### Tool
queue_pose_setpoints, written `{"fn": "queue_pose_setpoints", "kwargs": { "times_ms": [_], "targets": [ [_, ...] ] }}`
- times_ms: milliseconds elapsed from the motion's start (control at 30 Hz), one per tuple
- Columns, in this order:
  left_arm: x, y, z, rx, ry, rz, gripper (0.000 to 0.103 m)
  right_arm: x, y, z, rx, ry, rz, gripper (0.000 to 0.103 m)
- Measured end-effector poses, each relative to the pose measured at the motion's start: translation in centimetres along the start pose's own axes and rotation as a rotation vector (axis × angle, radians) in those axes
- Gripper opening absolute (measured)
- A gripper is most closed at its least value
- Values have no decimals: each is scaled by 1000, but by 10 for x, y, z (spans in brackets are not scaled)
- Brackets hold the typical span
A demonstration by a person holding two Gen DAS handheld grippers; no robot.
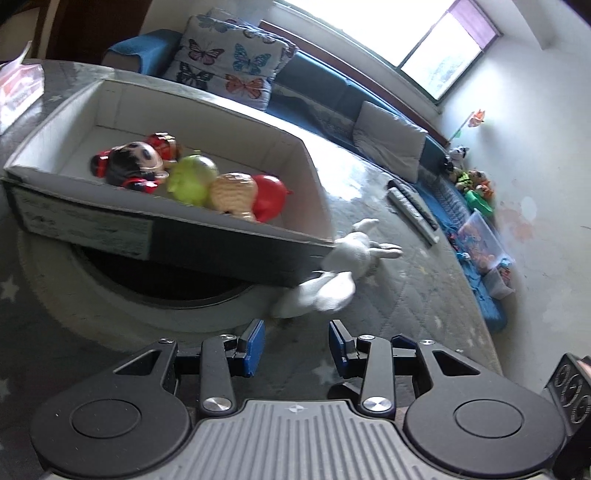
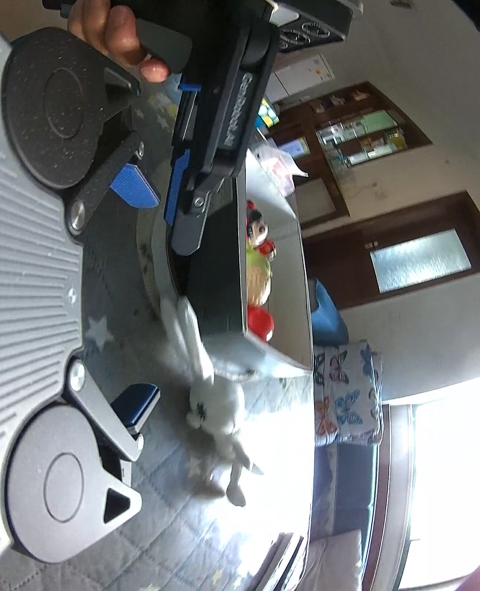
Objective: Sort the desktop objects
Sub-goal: 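Move the left tool back toward the white rabbit plush, then close the left gripper on the rabbit plush's leg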
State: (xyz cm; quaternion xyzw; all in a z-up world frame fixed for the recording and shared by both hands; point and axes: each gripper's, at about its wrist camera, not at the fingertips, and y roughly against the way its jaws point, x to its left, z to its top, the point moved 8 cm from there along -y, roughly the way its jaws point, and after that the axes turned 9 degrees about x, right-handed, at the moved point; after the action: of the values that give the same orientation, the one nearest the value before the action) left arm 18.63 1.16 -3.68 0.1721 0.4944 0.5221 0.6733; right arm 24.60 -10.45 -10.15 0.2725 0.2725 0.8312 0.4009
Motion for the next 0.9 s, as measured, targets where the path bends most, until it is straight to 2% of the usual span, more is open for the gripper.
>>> {"fn": "queue_pose_setpoints", "kwargs": {
  "times_ms": [233,433,700,767,900],
  "targets": [
    [-29,-16,14,-9,-77,3,41,-26,1,-2,-5,-56,-32,102],
    [-48,-39,21,16,-128,12,41,-47,6,-5,-9,-102,-52,98],
    [-62,-75,25,-15,-231,137,41,-75,15,-9,-17,-145,-86,98],
    [-60,-84,24,-2,-231,132,36,-81,17,-10,-19,-154,-95,98],
    [-55,-94,21,33,-230,105,15,-93,18,-10,-23,-172,-109,98]
  ]
}}
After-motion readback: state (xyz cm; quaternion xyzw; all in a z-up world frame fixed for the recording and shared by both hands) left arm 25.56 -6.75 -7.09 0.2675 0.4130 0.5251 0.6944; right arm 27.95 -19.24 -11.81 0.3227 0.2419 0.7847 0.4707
